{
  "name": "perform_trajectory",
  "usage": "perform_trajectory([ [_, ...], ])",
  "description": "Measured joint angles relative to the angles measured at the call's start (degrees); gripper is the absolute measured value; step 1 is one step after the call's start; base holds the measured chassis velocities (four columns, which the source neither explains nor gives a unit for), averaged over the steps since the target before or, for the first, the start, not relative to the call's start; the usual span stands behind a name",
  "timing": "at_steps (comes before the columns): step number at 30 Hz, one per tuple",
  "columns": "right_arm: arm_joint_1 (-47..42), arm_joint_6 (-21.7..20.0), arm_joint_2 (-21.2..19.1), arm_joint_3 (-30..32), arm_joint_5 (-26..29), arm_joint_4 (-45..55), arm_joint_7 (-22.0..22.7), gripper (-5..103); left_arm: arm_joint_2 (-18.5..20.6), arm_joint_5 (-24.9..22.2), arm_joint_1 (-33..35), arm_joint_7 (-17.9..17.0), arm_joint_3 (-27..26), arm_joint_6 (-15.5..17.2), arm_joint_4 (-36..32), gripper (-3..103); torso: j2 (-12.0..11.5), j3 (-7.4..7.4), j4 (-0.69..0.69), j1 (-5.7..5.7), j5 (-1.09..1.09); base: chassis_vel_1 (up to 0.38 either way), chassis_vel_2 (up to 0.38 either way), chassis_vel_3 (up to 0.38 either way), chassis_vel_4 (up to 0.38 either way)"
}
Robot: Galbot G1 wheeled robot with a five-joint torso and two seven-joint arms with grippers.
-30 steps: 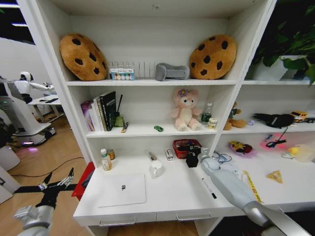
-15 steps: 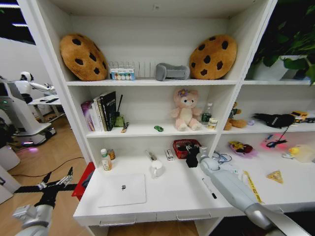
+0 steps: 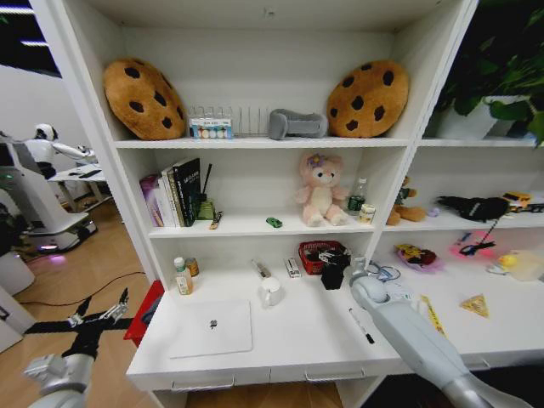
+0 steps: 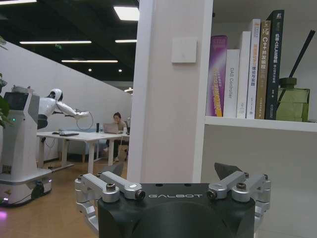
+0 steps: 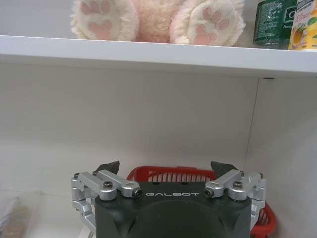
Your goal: Organize the objects on the table.
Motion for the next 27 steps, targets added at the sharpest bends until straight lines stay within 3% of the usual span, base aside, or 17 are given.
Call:
perform_trajectory([
  [5, -8.4, -0.4, -1.8, 2.7, -1.2, 9.0, 0.6, 100, -0.7, 0.0, 0.3, 0.1, -0.2, -0.2, -0.5, 100, 0.0, 0.00, 0.00, 0.00, 0.00, 0.000, 0.000, 0.000, 0.000],
  [17, -17.6, 0.2, -3.5, 7.6, -3.6, 20.4, 1.5, 100, -1.3, -0.1, 0.9, 0.6, -0.7, -0.8, -1.3, 100, 0.0, -0.01, 0.01, 0.00, -0.01, 0.000, 0.000, 0.000, 0.000],
  [22, -26.0, 4.7, -2.6, 12.6, -6.1, 22.6, 0.3, 100, -1.4, -0.5, 0.7, 0.7, -0.8, -1.0, -1.4, 100, 0.0, 0.00, 0.00, 0.00, 0.00, 0.000, 0.000, 0.000, 0.000],
  [25, -31.7, 10.9, -1.5, 16.5, -9.1, 23.2, -1.9, 100, -1.7, -0.5, 0.6, 0.8, -0.6, -1.0, -1.4, 100, 0.0, -0.01, 0.00, 0.00, -0.01, 0.000, 0.000, 0.000, 0.000],
  [27, -32.6, 11.5, -1.1, 17.2, -10.0, 23.3, -1.7, 100, -1.7, -0.5, 0.6, 0.8, -0.5, -1.0, -1.4, 100, 0.0, -0.01, -0.01, 0.00, -0.01, 0.000, 0.000, 0.000, 0.000],
])
